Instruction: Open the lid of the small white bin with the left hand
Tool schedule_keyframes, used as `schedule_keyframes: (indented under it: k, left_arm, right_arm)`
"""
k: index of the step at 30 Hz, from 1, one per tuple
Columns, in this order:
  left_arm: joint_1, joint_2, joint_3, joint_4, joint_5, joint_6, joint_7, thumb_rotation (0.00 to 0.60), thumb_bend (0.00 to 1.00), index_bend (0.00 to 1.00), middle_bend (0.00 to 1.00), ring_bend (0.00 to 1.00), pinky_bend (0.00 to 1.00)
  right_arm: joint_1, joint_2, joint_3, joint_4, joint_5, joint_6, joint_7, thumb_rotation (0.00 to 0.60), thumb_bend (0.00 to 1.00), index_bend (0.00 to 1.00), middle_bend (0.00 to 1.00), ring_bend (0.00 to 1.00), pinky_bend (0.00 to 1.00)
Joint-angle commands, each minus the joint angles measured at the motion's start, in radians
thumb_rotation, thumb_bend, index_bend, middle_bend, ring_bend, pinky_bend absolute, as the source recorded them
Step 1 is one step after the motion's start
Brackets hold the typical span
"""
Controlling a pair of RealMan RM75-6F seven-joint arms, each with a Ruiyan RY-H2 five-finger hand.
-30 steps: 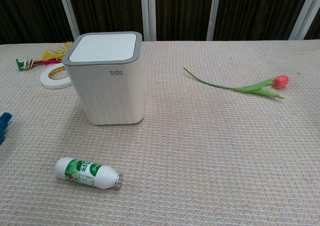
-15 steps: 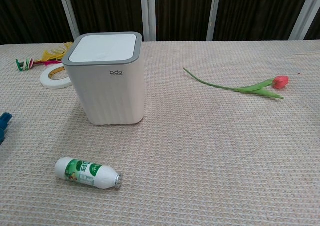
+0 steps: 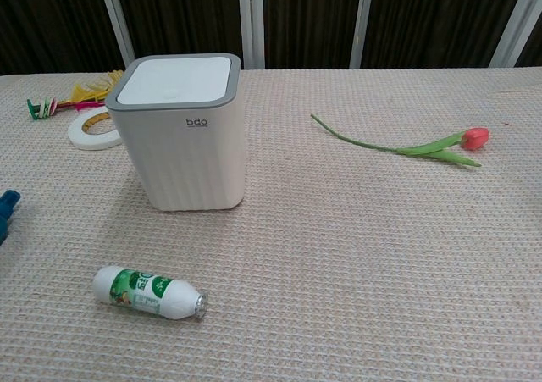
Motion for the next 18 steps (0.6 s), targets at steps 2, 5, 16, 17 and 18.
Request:
schedule_keyframes:
  k: [2,5,16,17,18]
  left_arm:
    - [-0.098,0.012,-0.035,-0.030,-0.002,-0.101,0.022,0.600,0.57,0.16,0.77,0.63,0.69]
    - [-0.133,0.016,-0.044,-0.073,0.013,-0.126,0.043,0.600,0.63,0.16,0.82,0.67,0.70]
    - [-0.228,0.037,-0.055,-0.256,-0.049,-0.267,0.246,0.600,0.74,0.20,0.86,0.70,0.70]
    - [-0.234,0.037,-0.056,-0.267,-0.063,-0.278,0.263,0.600,0.74,0.20,0.87,0.70,0.71]
    - [-0.243,0.036,-0.058,-0.282,-0.083,-0.293,0.289,0.600,0.75,0.20,0.87,0.70,0.71]
  right_arm:
    - [0.005,-0.006,0.000,0.002,0.009,-0.012,-0.011,0.600,0.27,0.10,0.02,0.00,0.00]
    - [0.008,-0.010,0.002,0.005,0.018,-0.021,-0.016,0.600,0.27,0.11,0.02,0.00,0.00]
    - [0.014,-0.012,0.007,0.011,0.036,-0.035,-0.018,0.600,0.27,0.11,0.02,0.00,0.00]
    - [0.014,-0.011,0.007,0.011,0.036,-0.034,-0.016,0.600,0.27,0.11,0.02,0.00,0.00]
    - [0.013,-0.010,0.008,0.012,0.037,-0.032,-0.014,0.600,0.27,0.11,0.02,0.00,0.00]
